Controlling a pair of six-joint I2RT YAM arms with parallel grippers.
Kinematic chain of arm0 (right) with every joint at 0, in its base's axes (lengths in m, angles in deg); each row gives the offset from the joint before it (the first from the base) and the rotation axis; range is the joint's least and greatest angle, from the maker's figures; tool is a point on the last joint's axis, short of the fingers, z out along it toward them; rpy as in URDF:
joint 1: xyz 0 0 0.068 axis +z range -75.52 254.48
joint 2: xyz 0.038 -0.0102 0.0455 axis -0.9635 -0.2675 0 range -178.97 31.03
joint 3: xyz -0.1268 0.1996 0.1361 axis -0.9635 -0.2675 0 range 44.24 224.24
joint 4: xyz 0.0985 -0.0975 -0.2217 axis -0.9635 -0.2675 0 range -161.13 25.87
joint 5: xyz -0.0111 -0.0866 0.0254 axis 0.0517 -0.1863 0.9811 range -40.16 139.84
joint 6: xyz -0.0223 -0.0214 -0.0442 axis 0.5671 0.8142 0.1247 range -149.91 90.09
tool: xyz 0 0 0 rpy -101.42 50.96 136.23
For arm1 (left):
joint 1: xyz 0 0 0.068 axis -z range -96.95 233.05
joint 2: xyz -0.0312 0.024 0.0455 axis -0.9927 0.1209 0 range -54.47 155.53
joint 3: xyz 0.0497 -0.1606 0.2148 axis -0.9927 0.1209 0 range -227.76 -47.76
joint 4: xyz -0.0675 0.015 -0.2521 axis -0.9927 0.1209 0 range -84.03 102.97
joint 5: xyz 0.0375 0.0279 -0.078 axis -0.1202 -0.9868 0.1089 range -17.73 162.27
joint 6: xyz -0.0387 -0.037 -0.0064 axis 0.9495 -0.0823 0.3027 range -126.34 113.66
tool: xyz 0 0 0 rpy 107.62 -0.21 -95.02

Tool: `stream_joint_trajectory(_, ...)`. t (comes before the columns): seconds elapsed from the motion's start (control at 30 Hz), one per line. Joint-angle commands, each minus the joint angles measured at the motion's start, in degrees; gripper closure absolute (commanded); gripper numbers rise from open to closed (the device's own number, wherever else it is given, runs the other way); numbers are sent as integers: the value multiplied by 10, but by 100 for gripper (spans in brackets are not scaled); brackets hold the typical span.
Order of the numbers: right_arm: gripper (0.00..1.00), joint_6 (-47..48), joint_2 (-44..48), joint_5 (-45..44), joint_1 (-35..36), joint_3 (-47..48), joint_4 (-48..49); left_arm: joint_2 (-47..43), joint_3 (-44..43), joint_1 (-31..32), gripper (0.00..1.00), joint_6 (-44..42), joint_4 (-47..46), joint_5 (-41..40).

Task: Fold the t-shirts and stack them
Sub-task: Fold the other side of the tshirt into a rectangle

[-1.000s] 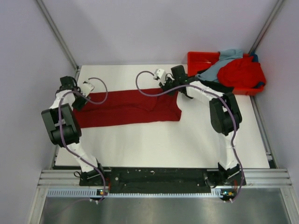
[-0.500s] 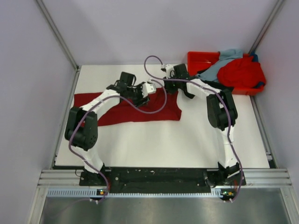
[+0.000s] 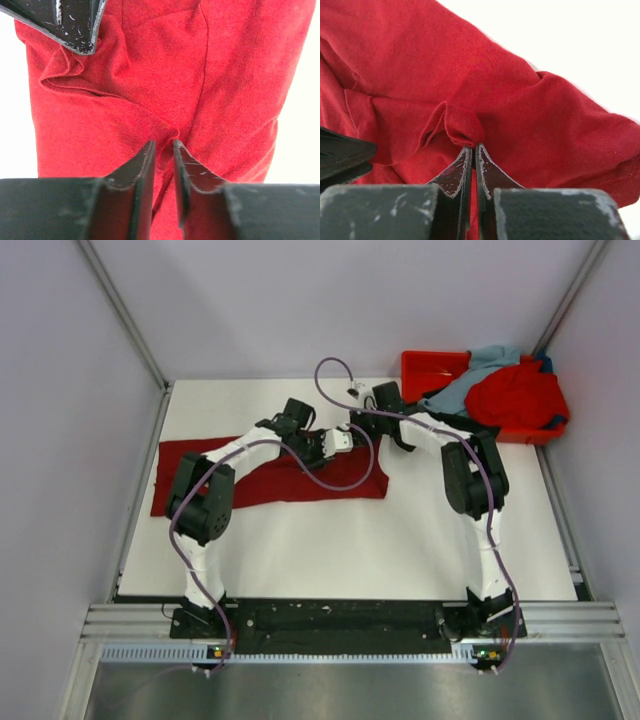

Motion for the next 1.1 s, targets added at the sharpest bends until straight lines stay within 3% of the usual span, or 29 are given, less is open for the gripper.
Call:
stream_joint_trajectory(0.0,100,-9,10,14,-7,-2,32,16,-29,5,79,-20,24,-39)
stream_joint_trajectory(0.07,100,-10,11,16,-9,-4,32,17,-32,6,86,-34,40,-36)
stream_joint_trajectory(0.13,100,-12,14,16,-11,-5,33,18,-32,5,100,-34,45,-39)
stream_joint_trajectory(0.63,100,-53,20,9,-22,-5,36,46,-116,-10,100,188,-83,-269)
stream_joint_trajectory(0.87,100,-60,5,-7,-21,6,37,91,-153,-12,100,217,-93,-408)
stream_joint_trajectory(1.07,96,-74,-17,-13,-22,31,43,102,-151,-12,100,210,-82,-418)
